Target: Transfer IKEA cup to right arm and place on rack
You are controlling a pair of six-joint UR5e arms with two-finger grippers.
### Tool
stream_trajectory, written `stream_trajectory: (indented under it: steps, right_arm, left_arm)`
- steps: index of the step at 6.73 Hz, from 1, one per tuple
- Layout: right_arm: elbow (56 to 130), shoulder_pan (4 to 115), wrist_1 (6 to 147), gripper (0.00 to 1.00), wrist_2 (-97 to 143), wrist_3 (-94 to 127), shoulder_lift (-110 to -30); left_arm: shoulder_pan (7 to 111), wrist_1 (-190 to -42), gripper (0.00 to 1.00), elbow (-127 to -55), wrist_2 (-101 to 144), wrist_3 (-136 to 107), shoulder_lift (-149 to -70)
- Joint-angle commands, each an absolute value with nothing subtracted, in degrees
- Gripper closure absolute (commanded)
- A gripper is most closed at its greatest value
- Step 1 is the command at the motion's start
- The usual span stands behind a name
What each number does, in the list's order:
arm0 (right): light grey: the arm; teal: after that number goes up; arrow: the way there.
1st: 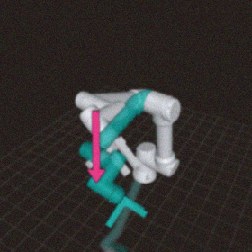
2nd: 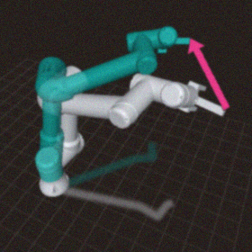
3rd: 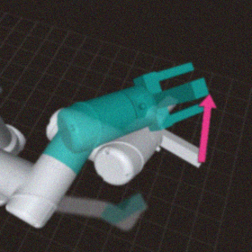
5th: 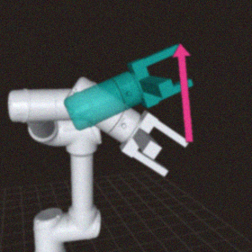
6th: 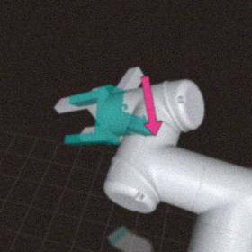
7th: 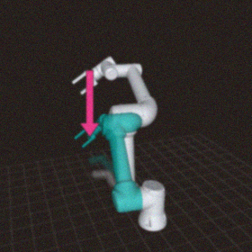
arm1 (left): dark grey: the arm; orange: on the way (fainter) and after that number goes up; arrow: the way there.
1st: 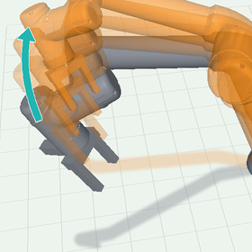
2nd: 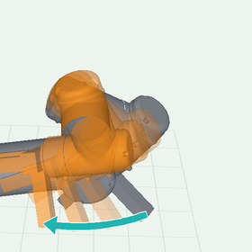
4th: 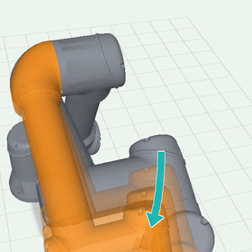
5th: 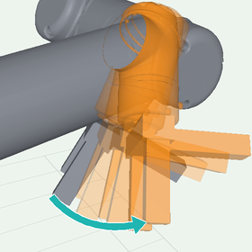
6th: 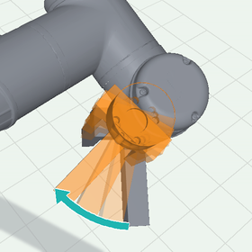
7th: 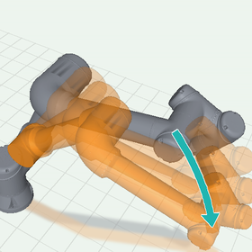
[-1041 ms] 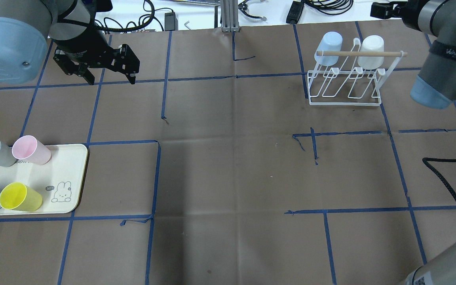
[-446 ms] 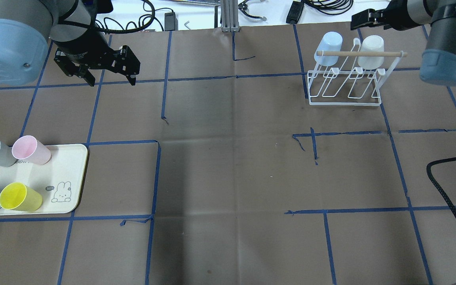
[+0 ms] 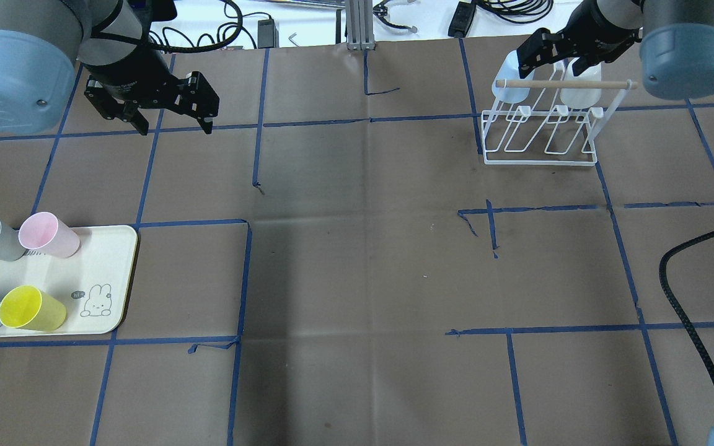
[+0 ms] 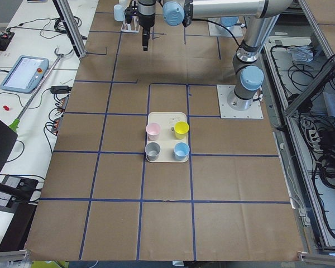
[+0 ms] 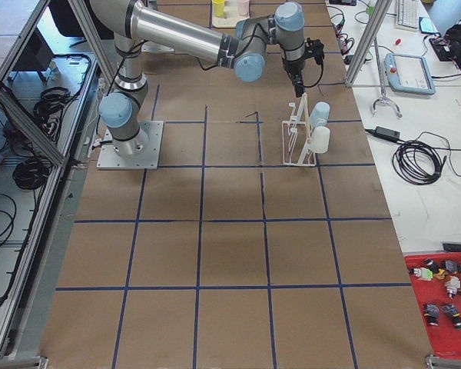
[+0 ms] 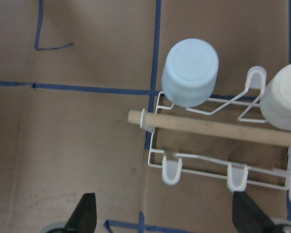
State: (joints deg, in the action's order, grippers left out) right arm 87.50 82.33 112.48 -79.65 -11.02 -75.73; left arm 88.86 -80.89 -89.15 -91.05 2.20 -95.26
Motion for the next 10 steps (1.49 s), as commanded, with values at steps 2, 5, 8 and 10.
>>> stream_trajectory:
  steps: [2, 5, 8, 10]
  right_arm:
    - [82.96, 88.67, 94.51, 0.00, -82.70, -2.99, -79.95]
    - [87.44, 90.26, 89.73, 0.00, -88.20, 1.98, -85.78]
    - [91.32, 91.58, 97.71, 0.00, -90.69, 2.37, -86.13]
    - [91.41, 91.49, 97.65, 0.00, -90.53, 2.46, -86.13]
  left_arm:
    - [88.86, -80.86, 0.00, -89.21, -91.05, 2.20, -95.27]
    - [88.77, -81.64, 0.00, -88.95, -91.05, 3.33, -95.45]
    - [88.51, -83.14, 0.00, -87.45, -90.70, 3.96, -96.15]
    - [88.51, -84.37, 0.00, -86.05, -90.70, 3.96, -96.59]
